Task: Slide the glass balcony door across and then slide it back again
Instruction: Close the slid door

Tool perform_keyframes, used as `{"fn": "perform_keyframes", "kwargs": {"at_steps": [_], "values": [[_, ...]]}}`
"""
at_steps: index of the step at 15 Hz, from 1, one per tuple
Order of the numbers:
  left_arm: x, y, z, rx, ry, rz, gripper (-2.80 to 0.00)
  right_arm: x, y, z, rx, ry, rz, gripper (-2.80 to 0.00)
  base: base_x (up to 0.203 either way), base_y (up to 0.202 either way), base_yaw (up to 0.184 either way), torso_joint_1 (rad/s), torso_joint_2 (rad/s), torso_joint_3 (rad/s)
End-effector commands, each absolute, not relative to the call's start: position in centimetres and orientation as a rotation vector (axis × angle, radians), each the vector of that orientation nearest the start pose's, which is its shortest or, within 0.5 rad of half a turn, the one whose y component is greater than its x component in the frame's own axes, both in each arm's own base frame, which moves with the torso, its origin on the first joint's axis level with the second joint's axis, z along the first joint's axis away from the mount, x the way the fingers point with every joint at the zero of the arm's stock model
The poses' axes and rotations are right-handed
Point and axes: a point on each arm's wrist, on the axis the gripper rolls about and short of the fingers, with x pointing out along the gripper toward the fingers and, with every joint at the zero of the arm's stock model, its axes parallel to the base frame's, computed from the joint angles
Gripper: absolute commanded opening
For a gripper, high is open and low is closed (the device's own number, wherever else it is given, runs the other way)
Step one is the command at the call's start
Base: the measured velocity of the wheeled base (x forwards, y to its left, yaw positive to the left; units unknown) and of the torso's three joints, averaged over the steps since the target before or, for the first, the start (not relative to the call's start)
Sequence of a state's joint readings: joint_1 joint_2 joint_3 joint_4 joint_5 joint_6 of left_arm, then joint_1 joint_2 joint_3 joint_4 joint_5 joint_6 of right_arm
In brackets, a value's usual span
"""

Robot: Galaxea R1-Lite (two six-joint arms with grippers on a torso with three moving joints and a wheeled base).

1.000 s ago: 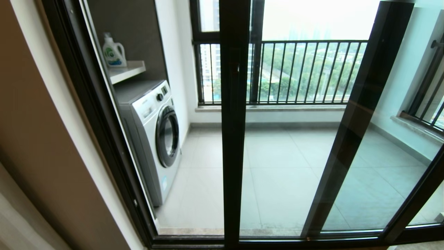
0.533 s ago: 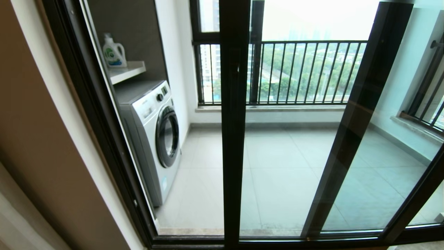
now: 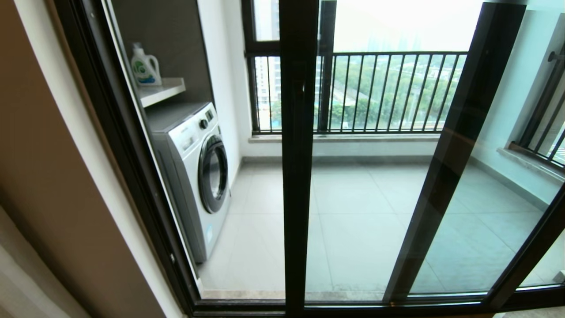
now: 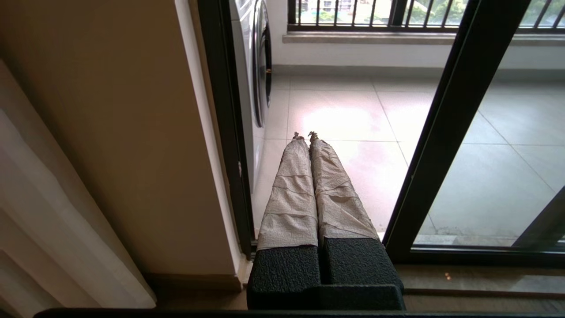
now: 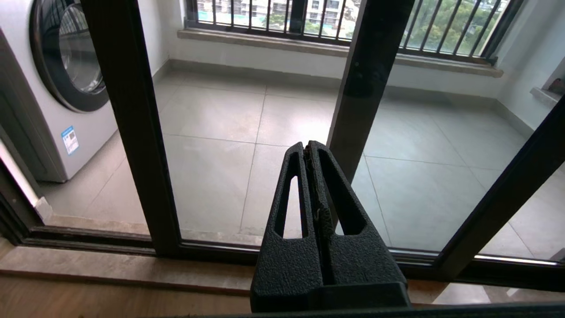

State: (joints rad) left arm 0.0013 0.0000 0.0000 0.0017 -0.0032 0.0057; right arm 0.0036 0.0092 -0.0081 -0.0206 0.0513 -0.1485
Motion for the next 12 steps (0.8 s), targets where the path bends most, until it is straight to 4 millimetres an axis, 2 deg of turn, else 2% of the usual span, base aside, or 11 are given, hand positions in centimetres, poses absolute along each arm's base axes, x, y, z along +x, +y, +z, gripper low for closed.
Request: {"fn": "perform_keyframes", "kwargs": {"at_steps": [1,5,6,8,10,12], "values": [[-2.3,0.0,7.5,0.003,0.003,0.0,-2.8,-2.2,0.1,7.4,-0.129,-0.011,0.052,-2.8,0.0,0.0,0.0,0.0,0.0,0.0],[-2.4,0.0,7.9,0.021,-0.008,0.0,-2.8,-2.2,0.1,7.4,-0.062,-0.009,0.044,-2.8,0.0,0.0,0.0,0.0,0.0,0.0],[-2.7,0.0,9.1,0.021,-0.043,-0.007,-2.8,-2.2,0.1,7.4,-0.063,-0.009,0.044,-2.8,0.0,0.0,0.0,0.0,0.0,0.0],[-2.9,-0.1,13.2,0.018,-0.076,-0.046,-2.8,-2.2,0.1,7.4,-0.063,-0.009,0.044,-2.8,0.0,0.0,0.0,0.0,0.0,0.0],[-1.4,-0.2,17.3,0.009,-0.041,-0.098,-2.8,-2.2,0.1,7.4,-0.062,-0.009,0.044,-2.8,0.0,0.0,0.0,0.0,0.0,0.0],[1.3,-0.4,21.0,0.003,-0.014,-0.173,-2.8,-2.2,0.1,7.4,-0.063,-0.009,0.044,-2.8,0.0,0.0,0.0,0.0,0.0,0.0]]}}
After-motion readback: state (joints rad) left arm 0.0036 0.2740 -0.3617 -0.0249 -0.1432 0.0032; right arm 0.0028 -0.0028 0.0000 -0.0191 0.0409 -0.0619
